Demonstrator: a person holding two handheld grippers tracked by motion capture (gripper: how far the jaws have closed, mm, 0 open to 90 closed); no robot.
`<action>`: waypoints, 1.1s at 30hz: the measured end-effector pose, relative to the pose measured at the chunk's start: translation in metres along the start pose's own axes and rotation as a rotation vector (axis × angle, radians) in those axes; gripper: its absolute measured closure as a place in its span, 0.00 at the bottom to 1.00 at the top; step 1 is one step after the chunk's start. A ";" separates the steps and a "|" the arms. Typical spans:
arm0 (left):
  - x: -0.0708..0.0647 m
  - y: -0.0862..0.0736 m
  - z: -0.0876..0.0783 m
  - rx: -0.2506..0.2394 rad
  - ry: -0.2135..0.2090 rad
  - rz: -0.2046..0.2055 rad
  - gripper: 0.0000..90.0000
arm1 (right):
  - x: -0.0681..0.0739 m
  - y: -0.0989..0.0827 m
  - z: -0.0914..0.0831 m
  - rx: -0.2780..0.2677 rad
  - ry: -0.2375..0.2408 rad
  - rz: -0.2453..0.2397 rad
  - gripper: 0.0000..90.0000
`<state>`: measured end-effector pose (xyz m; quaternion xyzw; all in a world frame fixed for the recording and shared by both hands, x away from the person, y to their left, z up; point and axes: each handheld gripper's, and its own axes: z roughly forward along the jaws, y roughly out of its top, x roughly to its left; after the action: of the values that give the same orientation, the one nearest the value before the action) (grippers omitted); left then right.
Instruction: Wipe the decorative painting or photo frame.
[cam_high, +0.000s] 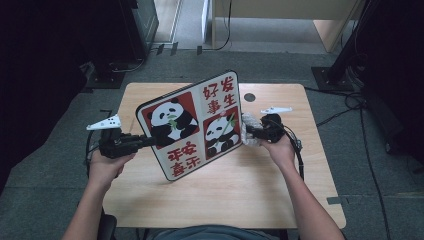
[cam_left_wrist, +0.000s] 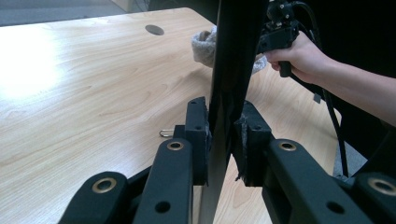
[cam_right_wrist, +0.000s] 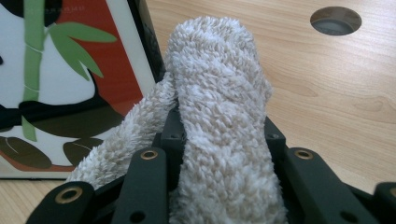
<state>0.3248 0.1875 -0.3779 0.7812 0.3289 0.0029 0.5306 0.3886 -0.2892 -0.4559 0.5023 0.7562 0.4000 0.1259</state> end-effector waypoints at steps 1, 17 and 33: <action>0.000 0.000 0.000 0.000 0.000 0.000 0.87 | 0.000 0.000 0.000 0.000 0.000 0.000 0.72; 0.000 -0.001 0.000 -0.003 -0.001 -0.002 0.86 | -0.013 -0.008 0.000 -0.023 -0.024 0.038 0.72; -0.002 -0.002 -0.005 0.003 0.028 0.009 0.83 | -0.034 -0.007 -0.023 -0.076 -0.105 0.020 0.71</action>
<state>0.3204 0.1916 -0.3766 0.7834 0.3331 0.0157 0.5245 0.3864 -0.3310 -0.4529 0.5247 0.7279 0.4029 0.1804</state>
